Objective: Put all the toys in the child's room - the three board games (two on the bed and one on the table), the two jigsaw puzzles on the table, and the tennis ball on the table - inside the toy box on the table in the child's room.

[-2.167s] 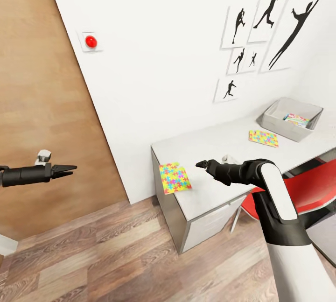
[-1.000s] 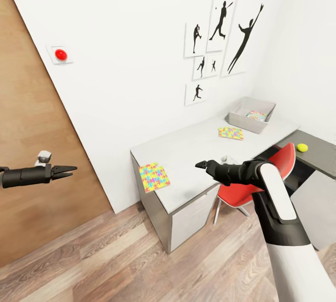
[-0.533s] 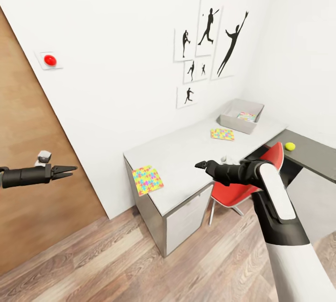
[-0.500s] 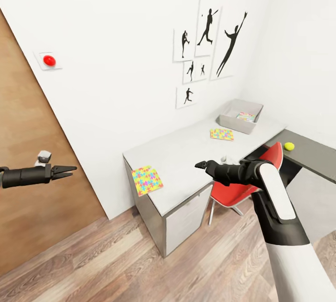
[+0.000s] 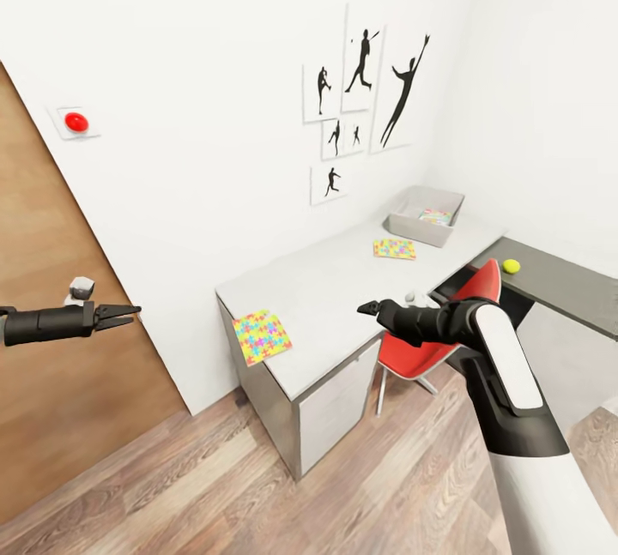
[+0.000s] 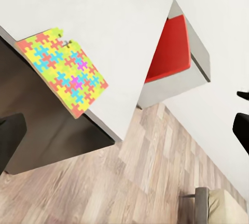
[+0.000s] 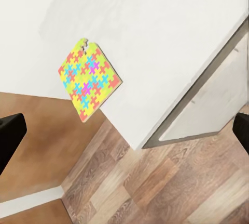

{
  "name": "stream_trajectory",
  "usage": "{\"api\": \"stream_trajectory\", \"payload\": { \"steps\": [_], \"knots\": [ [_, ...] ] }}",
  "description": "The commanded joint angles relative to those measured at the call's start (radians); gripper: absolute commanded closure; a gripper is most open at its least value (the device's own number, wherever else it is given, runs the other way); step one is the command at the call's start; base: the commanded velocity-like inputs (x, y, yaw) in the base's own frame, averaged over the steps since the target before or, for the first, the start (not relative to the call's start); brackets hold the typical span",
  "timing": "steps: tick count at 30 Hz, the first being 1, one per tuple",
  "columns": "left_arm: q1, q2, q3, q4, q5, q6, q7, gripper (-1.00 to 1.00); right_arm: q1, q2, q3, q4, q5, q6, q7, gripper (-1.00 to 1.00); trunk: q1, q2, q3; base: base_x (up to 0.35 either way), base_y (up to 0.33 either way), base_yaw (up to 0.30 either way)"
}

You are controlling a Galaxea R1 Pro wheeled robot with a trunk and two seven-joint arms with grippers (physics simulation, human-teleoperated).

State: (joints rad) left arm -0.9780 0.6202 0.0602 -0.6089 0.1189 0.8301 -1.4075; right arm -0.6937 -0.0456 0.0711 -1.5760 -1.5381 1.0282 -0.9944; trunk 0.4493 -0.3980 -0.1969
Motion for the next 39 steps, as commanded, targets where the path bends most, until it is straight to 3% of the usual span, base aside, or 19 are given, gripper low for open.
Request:
{"api": "stream_trajectory", "payload": {
  "steps": [1, 7, 17, 23, 29, 31, 33, 36, 38, 39],
  "knots": [
    [-0.001, 0.0, 0.0, 0.0, 0.002, 0.01, -0.002, -1.0, 0.001, 0.0, 0.001, -0.001, -0.008, 0.004, -0.01, -1.0, 0.001, -0.002, -0.001, -0.001, 0.004, -0.119],
    [-0.001, 0.0, 0.0, 0.001, 0.002, 0.01, 0.001, -1.0, 0.026, 0.002, 0.001, 0.0, -0.008, 0.004, -0.007, -1.0, 0.001, -0.002, 0.009, 0.0, 0.001, -0.117],
    [0.0, 0.0, 0.0, 0.009, 0.002, 0.009, 0.004, -1.0, 0.151, -0.003, -0.004, 0.017, 0.006, -0.002, 0.066, -1.0, 0.001, -0.002, 0.024, 0.0, 0.0, -0.099],
    [0.002, 0.0, 0.0, 0.025, 0.001, 0.002, 0.004, -1.0, 0.25, -0.003, -0.005, 0.102, 0.012, -0.021, 0.074, -1.0, 0.001, -0.002, 0.033, 0.0, 0.0, -0.036],
    [0.004, 0.0, 0.0, 0.08, 0.003, -0.076, 0.003, -1.0, 0.362, -0.004, -0.005, 0.258, 0.043, -0.147, 0.078, -1.0, 0.001, -0.002, 0.035, 0.0, 0.0, -0.006],
    [0.004, 0.0, 0.0, 0.095, 0.004, -0.088, 0.004, -1.0, 0.377, -0.005, -0.003, 0.327, 0.077, -0.198, 0.088, -1.0, 0.001, -0.002, 0.036, 0.0, 0.0, -0.001],
    [0.004, 0.0, 0.001, 0.107, 0.004, -0.096, 0.005, -1.0, 0.387, -0.004, 0.0, 0.424, 0.147, -0.265, 0.133, -1.0, 0.001, -0.002, 0.036, 0.0, 0.0, 0.0],
    [0.004, 0.0, 0.001, 0.129, 0.004, -0.107, 0.005, -1.0, 0.391, 0.0, 0.001, 0.547, 0.268, -0.367, 0.251, -1.0, 0.001, -0.002, 0.036, 0.0, 0.0, 0.0],
    [0.004, 0.0, 0.001, 0.145, 0.003, -0.12, 0.005, -1.0, 0.392, 0.001, 0.002, 0.601, 0.323, -0.417, 0.311, -1.0, 0.001, -0.002, 0.036, 0.0, 0.0, 0.0],
    [0.004, 0.0, 0.001, 0.162, 0.003, -0.137, 0.004, -1.0, 0.392, 0.002, 0.003, 0.656, 0.379, -0.469, 0.376, -1.0, 0.001, -0.002, 0.036, 0.0, 0.0, 0.0]
  ]
}}
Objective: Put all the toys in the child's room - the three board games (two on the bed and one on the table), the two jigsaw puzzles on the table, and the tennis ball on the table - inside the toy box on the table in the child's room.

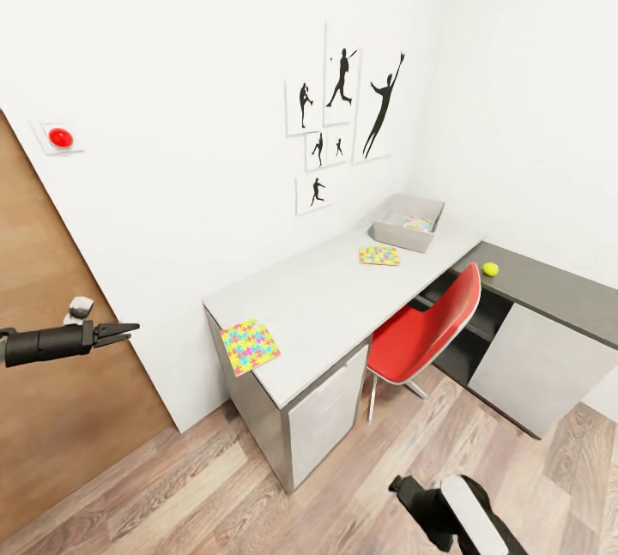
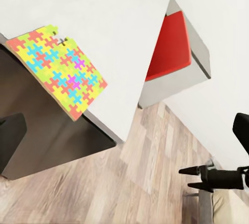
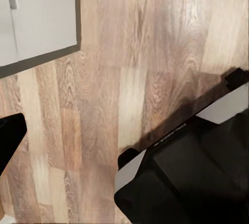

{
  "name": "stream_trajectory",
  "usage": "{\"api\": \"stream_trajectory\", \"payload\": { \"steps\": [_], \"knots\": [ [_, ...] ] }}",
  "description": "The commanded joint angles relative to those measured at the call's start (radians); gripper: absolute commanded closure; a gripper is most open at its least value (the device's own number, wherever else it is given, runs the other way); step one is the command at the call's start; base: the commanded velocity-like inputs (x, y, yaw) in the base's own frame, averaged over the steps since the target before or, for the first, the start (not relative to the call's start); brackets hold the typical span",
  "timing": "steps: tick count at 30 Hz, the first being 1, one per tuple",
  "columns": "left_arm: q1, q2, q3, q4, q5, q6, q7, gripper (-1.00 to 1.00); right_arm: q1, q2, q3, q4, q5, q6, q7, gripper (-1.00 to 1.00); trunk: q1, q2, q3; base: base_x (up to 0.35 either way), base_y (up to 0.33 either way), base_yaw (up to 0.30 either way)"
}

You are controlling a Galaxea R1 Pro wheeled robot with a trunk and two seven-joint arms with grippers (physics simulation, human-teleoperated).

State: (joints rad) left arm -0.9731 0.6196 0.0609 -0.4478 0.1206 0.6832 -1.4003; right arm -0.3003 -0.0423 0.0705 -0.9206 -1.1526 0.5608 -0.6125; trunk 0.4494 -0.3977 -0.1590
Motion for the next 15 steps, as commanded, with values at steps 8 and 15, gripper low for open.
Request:
{"api": "stream_trajectory", "payload": {
  "steps": [8, 15],
  "knots": [
    [-0.001, -0.009, -0.001, 0.091, 0.001, -0.075, -0.002, -1.0, 0.0, 0.004, 0.002, 0.262, 0.226, -0.285, 0.29, -1.0, 0.001, -0.002, -0.002, 0.0, 0.0, 0.0],
    [0.007, -0.059, 0.0, 0.144, 0.001, -0.136, 0.001, -1.0, 0.0, -0.003, 0.003, 0.304, 0.243, -0.44, 0.411, -1.0, 0.001, -0.002, -0.002, 0.0, 0.0, 0.0]
  ]
}}
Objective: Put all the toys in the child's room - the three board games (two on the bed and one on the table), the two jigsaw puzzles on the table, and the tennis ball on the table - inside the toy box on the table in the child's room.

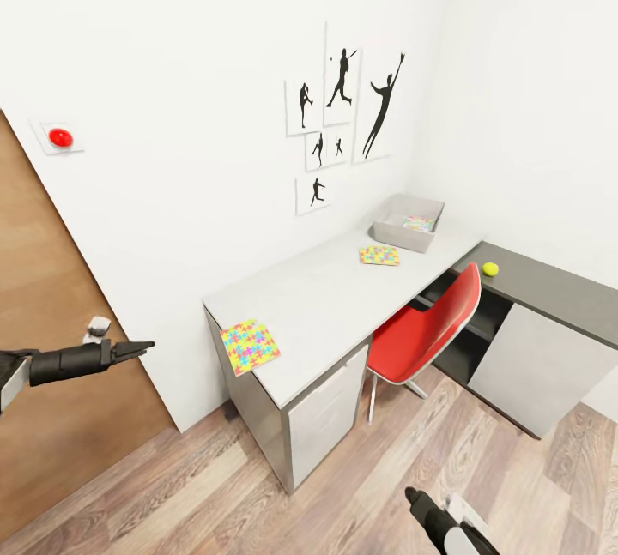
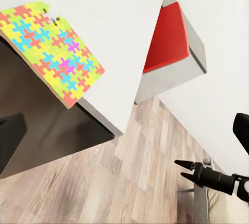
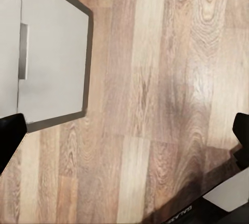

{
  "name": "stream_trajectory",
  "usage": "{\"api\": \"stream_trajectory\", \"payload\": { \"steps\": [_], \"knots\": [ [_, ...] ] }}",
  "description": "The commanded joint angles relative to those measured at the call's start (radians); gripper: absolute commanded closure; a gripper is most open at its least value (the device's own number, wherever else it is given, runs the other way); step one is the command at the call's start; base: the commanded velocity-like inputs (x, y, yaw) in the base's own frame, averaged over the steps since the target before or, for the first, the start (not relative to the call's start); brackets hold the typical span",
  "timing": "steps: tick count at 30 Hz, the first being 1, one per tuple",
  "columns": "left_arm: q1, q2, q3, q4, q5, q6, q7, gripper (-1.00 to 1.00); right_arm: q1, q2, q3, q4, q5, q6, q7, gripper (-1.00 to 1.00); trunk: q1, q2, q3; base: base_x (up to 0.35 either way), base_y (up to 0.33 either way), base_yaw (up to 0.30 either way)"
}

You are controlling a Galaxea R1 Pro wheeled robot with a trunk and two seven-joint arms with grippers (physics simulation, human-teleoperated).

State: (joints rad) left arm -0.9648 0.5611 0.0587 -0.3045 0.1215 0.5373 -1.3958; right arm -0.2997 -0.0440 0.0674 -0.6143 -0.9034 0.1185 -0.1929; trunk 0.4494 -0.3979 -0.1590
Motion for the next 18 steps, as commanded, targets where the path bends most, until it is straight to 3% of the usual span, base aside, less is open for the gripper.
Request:
{"api": "stream_trajectory", "payload": {
  "steps": [1, 8, 18],
  "knots": [
    [0.0, -0.002, 0.002, 0.002, 0.0, 0.001, -0.003, -1.0, -0.001, -0.003, 0.006, -0.001, -0.006, 0.0, -0.003, -1.0, 0.001, -0.002, -0.002, 0.0, 0.0, 0.0],
    [0.008, -0.016, 0.002, 0.077, 0.002, -0.045, 0.013, -1.0, 0.0, -0.004, 0.006, 0.008, -0.006, -0.008, 0.022, -1.0, 0.001, -0.002, -0.002, 0.0, 0.0, 0.0],
    [0.009, -0.022, 0.004, 0.108, 0.011, -0.027, -0.008, -1.0, 0.0, -0.012, -0.012, 0.0, -0.019, -0.001, 0.042, -1.0, 0.001, -0.002, -0.002, 0.0, 0.0, 0.0]
  ]
}}
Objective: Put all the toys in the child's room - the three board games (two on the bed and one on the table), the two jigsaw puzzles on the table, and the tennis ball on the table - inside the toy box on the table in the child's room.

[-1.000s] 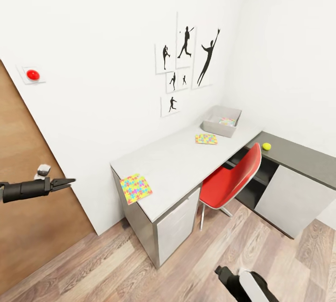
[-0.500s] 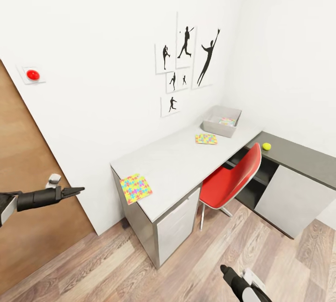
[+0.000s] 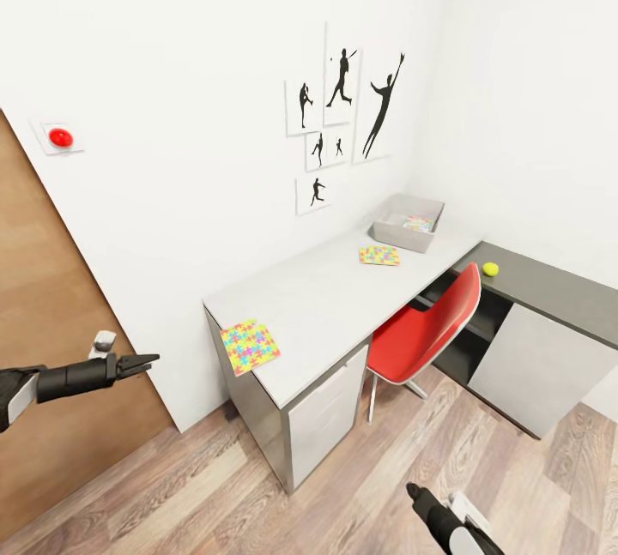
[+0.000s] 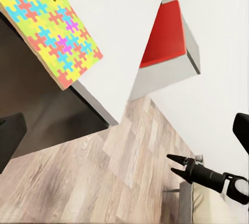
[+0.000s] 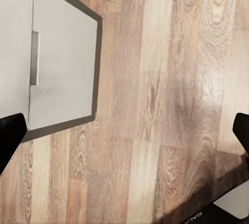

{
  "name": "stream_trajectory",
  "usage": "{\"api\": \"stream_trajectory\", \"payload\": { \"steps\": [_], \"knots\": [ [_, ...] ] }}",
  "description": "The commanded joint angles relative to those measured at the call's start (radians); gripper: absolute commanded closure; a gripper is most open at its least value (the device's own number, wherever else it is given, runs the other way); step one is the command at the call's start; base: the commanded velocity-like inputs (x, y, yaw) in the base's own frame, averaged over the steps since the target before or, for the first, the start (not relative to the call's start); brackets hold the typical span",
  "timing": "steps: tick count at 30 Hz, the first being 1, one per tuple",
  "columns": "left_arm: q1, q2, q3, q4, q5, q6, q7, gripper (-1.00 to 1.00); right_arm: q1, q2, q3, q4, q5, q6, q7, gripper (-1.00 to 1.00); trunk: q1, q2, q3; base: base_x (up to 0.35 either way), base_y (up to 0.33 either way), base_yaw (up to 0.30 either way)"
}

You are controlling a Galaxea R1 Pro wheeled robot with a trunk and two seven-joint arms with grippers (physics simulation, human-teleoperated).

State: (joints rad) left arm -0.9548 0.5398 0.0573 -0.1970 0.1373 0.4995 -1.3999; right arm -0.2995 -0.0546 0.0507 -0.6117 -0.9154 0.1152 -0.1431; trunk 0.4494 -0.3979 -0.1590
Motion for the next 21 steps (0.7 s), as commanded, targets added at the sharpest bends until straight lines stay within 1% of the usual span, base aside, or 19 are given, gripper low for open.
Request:
{"api": "stream_trajectory", "payload": {
  "steps": [1, 2, 4, 6, 8, 12, 21],
  "knots": [
    [-0.001, -0.004, 0.006, 0.014, -0.006, 0.021, -0.006, -1.0, 0.0, 0.0, -0.005, 0.001, -0.008, -0.001, 0.005, -1.0, 0.001, -0.002, -0.002, 0.0, 0.0, 0.0],
    [-0.001, -0.008, 0.006, 0.021, -0.006, 0.025, -0.008, -1.0, 0.0, 0.001, -0.011, 0.002, -0.008, -0.004, 0.01, -1.0, 0.001, -0.002, -0.002, 0.0, 0.0, 0.0],
    [-0.001, -0.031, 0.007, 0.04, -0.007, 0.038, -0.011, -1.0, -0.001, 0.0, -0.026, 0.001, -0.008, -0.016, 0.027, -1.0, 0.001, -0.002, -0.002, 0.0, 0.0, 0.0],
    [-0.001, -0.046, 0.008, 0.046, -0.007, 0.042, -0.01, -1.0, -0.001, -0.002, -0.032, -0.001, -0.009, -0.02, 0.033, -1.0, 0.001, -0.002, -0.002, 0.0, 0.0, 0.0],
    [-0.001, -0.053, 0.007, 0.049, -0.007, 0.043, -0.008, -1.0, -0.001, -0.002, -0.035, 0.0, -0.01, -0.022, 0.037, -1.0, 0.001, -0.002, -0.002, 0.0, 0.0, 0.0],
    [-0.001, -0.06, 0.009, 0.054, -0.007, 0.045, -0.004, -1.0, -0.001, -0.001, -0.038, 0.001, -0.008, -0.026, 0.04, -1.0, 0.001, -0.002, -0.002, 0.0, 0.0, 0.0],
    [-0.001, -0.062, 0.009, 0.058, -0.005, 0.044, -0.001, -1.0, -0.001, -0.005, -0.037, -0.004, -0.01, -0.028, 0.046, -1.0, 0.001, -0.002, -0.002, 0.0, 0.0, 0.0]
  ]
}}
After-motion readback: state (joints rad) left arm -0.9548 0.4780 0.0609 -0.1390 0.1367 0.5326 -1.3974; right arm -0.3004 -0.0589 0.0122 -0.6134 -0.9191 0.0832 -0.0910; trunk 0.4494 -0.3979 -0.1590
